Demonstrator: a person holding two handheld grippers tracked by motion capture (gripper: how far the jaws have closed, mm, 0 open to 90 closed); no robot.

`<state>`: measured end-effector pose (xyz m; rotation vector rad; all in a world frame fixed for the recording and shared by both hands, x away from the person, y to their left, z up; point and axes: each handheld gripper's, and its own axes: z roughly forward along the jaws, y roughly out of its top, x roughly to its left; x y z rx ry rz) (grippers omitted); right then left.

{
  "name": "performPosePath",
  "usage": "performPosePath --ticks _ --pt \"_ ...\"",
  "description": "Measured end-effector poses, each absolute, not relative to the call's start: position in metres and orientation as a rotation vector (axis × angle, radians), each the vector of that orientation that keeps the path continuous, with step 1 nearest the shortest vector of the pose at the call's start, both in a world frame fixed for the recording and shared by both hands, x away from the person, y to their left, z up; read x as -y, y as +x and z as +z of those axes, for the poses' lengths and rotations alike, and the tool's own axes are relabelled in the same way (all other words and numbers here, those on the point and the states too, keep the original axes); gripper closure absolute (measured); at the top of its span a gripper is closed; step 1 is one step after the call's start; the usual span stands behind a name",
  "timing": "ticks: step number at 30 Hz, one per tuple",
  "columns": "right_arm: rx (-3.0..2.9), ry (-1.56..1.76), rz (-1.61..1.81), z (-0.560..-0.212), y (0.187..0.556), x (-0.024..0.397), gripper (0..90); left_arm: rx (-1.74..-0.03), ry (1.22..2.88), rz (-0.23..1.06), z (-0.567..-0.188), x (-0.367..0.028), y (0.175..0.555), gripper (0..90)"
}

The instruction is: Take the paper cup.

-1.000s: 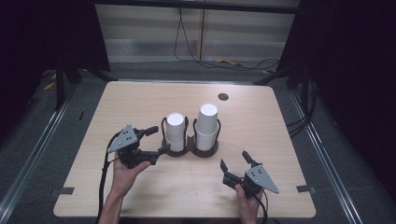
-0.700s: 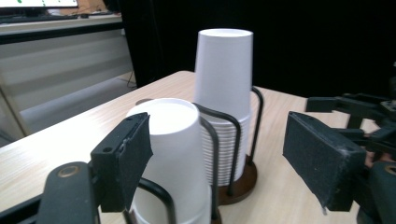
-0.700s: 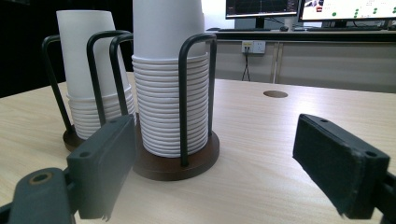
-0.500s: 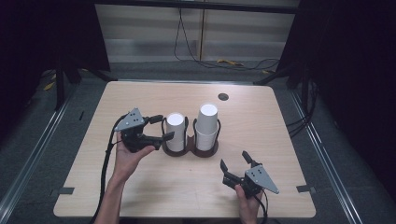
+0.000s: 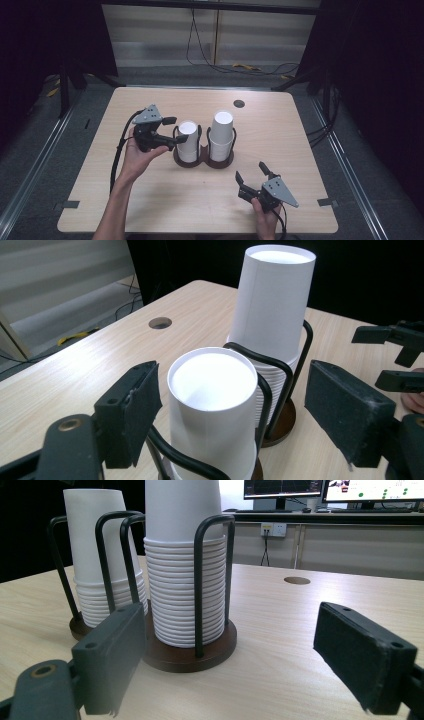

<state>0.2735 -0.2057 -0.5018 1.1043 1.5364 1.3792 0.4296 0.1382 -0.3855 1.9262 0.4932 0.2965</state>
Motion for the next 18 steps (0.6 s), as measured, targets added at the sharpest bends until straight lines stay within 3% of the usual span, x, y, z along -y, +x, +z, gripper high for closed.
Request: performPosePath --ticks 18 --pt "-1.548 1.102 1.382 -0.502 0.274 0.206 13.5 -0.480 2.147 0.279 -0.372 -0.118 0.447 22.6"
